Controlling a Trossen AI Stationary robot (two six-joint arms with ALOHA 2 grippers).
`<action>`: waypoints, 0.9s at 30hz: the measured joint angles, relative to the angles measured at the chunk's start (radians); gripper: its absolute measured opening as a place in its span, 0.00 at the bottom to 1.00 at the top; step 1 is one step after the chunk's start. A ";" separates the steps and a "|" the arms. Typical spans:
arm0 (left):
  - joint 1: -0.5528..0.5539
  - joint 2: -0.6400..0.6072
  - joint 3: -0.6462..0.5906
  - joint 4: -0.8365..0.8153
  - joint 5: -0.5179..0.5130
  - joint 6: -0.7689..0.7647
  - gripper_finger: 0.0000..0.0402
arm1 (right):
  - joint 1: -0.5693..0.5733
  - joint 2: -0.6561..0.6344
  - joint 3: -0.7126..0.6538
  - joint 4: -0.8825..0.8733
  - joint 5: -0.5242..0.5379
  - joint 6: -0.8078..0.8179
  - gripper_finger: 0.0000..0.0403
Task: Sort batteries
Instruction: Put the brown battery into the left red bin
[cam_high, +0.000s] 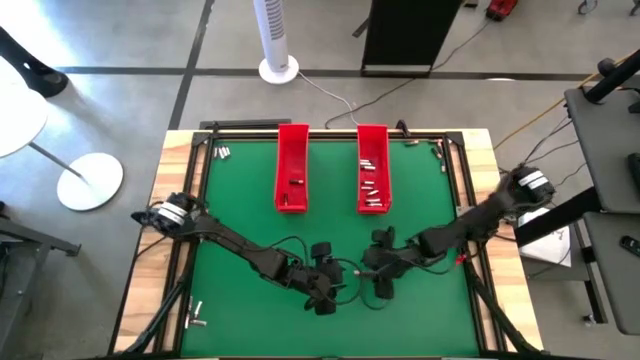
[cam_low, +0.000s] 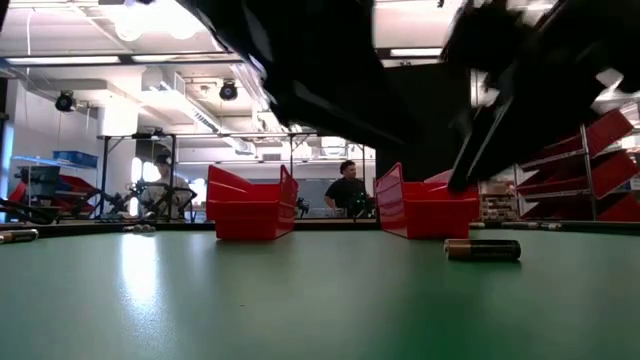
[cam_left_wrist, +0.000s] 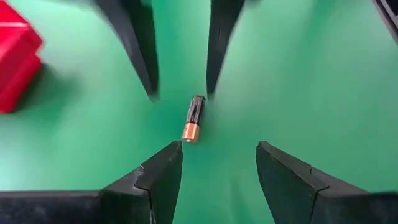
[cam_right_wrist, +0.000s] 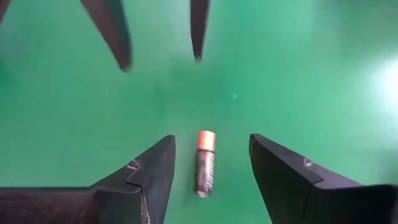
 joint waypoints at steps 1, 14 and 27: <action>0.006 0.016 0.007 0.009 0.008 0.008 0.46 | 0.025 -0.037 0.000 -0.034 0.040 -0.003 0.49; 0.122 0.253 0.319 -0.159 0.170 0.113 0.46 | 0.340 -0.242 -0.009 -0.156 0.611 0.041 0.44; 0.122 0.374 0.448 -0.309 0.251 0.115 0.27 | 0.354 -0.224 -0.014 -0.182 0.617 0.058 0.34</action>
